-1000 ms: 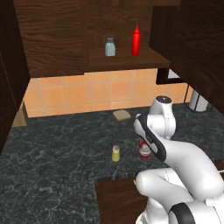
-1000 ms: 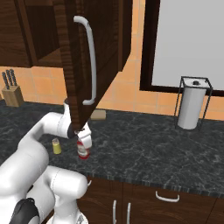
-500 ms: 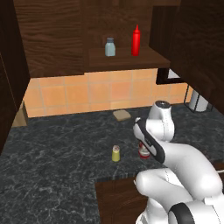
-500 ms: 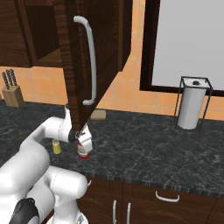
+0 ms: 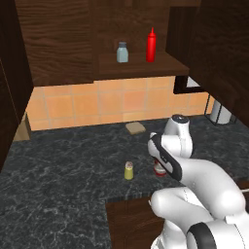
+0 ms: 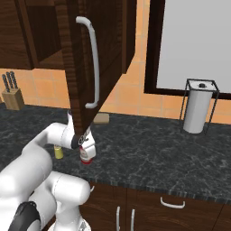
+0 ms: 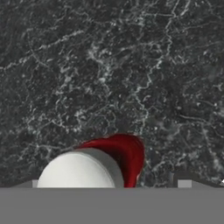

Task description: Put the shaker and condiment bottle from the counter next to their counterparts in the cabinet.

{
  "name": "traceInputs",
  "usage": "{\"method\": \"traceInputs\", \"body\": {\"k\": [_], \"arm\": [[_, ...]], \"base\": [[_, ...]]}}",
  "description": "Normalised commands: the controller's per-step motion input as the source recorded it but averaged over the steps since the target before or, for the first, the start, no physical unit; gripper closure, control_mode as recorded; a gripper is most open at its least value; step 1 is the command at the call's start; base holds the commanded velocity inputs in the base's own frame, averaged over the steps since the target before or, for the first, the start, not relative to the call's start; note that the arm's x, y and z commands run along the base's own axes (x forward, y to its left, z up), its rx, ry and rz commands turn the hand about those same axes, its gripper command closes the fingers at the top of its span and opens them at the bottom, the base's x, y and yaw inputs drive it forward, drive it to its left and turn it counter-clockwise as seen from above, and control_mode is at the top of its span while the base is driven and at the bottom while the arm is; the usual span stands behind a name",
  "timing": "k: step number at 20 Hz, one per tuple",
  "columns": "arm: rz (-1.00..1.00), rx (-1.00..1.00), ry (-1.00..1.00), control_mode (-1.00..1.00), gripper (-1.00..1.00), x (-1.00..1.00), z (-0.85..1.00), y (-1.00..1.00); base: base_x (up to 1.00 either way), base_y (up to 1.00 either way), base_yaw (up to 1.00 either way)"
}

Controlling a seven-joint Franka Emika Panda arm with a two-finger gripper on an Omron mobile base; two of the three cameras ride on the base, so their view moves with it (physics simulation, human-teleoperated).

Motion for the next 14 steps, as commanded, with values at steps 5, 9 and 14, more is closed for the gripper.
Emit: {"method": "traceInputs", "body": {"k": [5,9,14], "arm": [[0.00,0.00,0.00,-1.00,-1.00,0.00,-0.22,0.00],[0.00,0.00,0.01,-1.00,1.00,0.00,-0.22,0.00],[0.00,0.03,0.01,-1.00,1.00,0.00,-0.24,-0.01]], "base": [[0.00,0.00,0.00],[0.00,0.00,0.00],[0.00,0.00,0.00]]}}
